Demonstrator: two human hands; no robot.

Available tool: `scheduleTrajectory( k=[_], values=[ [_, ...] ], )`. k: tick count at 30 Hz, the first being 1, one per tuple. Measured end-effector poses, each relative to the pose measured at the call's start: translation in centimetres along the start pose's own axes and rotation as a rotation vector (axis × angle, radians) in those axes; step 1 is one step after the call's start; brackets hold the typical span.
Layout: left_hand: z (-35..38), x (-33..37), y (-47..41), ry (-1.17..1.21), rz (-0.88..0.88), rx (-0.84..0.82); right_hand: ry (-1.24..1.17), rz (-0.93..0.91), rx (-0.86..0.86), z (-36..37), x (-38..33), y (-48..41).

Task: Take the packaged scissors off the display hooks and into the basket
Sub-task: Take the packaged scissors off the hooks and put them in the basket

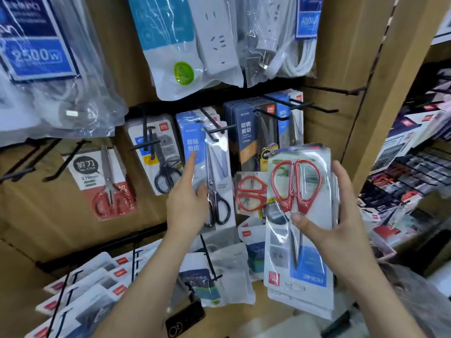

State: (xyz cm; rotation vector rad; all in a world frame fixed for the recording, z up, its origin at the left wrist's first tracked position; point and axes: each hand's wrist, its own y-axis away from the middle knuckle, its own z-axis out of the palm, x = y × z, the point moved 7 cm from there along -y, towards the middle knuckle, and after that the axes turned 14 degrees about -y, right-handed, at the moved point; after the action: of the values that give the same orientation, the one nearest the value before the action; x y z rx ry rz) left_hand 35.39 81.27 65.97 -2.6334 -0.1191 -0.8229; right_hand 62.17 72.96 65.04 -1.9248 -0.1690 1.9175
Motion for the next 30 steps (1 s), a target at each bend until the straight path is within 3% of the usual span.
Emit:
scheduleTrajectory(
  k=[7, 9, 12, 14, 16, 19, 26, 30],
  values=[
    [1.0, -0.5, -3.6, -0.316, 0.011, -0.085, -0.032, 0.029, 0.044, -0.6, 0.2, 0.2],
    [-0.1, -0.5, -2.8, -0.424, 0.022, -0.012, -0.057, 0.04, 0.052, -0.7, 0.4, 0.3],
    [-1.4, 3.0, 1.5, -0.256, 0.291, 0.141, -0.109, 0.068, 0.036, -0.5, 0.6, 0.2],
    [-0.2, 5.6, 4.1, -0.159, 0.524, 0.015, -0.185, 0.103, -0.01, -0.1, 0.9, 0.1],
    [1.4, 5.9, 4.8, -0.158, 0.573, -0.124, -0.262, 0.125, -0.058, 0.6, 1.0, 0.2],
    [1.6, 4.5, 5.1, 0.058, 0.417, -0.276, -0.307, 0.137, -0.053, 0.8, 1.3, 0.4],
    [4.4, 3.4, 8.8, 0.332, 0.102, -0.602, -0.303, 0.183, 0.224, 1.4, 3.3, 1.5],
    [4.2, 1.4, 9.2, 0.366, -0.113, -0.427, -0.357, 0.164, 0.263, 2.2, 3.1, 2.0]
  ],
)
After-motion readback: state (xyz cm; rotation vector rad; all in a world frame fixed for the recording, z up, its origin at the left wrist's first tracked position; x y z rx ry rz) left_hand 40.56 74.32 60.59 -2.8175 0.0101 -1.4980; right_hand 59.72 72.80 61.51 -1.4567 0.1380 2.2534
